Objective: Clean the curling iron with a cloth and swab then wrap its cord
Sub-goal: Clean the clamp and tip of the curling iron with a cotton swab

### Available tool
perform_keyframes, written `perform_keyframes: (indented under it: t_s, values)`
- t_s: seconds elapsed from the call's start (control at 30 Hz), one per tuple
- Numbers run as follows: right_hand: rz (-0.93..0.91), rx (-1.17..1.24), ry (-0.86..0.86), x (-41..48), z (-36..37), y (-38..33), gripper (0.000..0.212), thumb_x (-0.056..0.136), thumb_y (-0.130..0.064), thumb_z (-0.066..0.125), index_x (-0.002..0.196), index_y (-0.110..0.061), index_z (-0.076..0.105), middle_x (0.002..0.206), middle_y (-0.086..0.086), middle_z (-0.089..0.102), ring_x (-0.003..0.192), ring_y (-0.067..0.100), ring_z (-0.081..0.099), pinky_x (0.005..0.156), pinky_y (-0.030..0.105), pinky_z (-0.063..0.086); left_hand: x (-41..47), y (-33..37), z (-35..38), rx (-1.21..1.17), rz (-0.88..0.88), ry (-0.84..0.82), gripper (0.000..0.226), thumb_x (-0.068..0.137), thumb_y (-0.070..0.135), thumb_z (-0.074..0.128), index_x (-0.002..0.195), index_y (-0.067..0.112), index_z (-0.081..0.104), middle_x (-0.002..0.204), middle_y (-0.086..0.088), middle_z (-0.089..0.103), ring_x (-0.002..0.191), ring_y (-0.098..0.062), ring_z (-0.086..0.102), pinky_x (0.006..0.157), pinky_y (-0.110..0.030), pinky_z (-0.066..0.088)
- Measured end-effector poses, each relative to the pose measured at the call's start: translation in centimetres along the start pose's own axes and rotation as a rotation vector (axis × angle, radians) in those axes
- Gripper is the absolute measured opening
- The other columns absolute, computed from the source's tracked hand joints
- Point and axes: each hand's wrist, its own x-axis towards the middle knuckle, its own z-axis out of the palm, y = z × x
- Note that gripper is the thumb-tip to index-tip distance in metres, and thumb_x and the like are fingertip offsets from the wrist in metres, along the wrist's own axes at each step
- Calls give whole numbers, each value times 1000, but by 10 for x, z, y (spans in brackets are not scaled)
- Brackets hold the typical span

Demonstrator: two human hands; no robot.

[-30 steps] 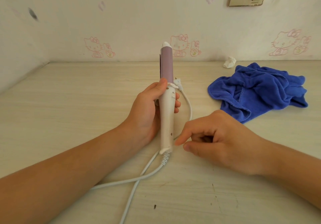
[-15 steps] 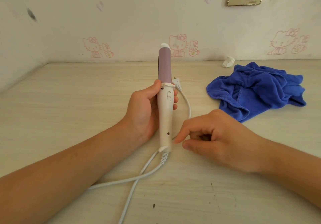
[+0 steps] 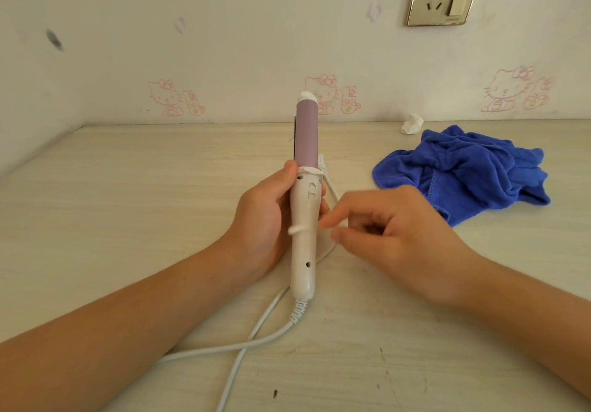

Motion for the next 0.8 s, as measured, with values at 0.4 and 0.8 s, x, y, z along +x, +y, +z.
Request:
perform_keyframes:
  t_s: [0.4,0.8]
  values:
    - [-36,17,-2,1,-5,0,15,94,-10,72,93,-24,78,47,-6,41,44,6,33,50,13,33,3,-4,-2,219,121,-41,46,78,52,70,99,13,60,81,-8,59,66,-16,60,62,-28,52]
    - [-11,-13,79,4,-15,5,16,93,-10,73,91,-24,79,49,5,45,46,7,33,51,16,34,7,0,-6,225,47,-126,50,90,48,62,120,10,72,86,-6,65,74,-17,63,70,-31,55]
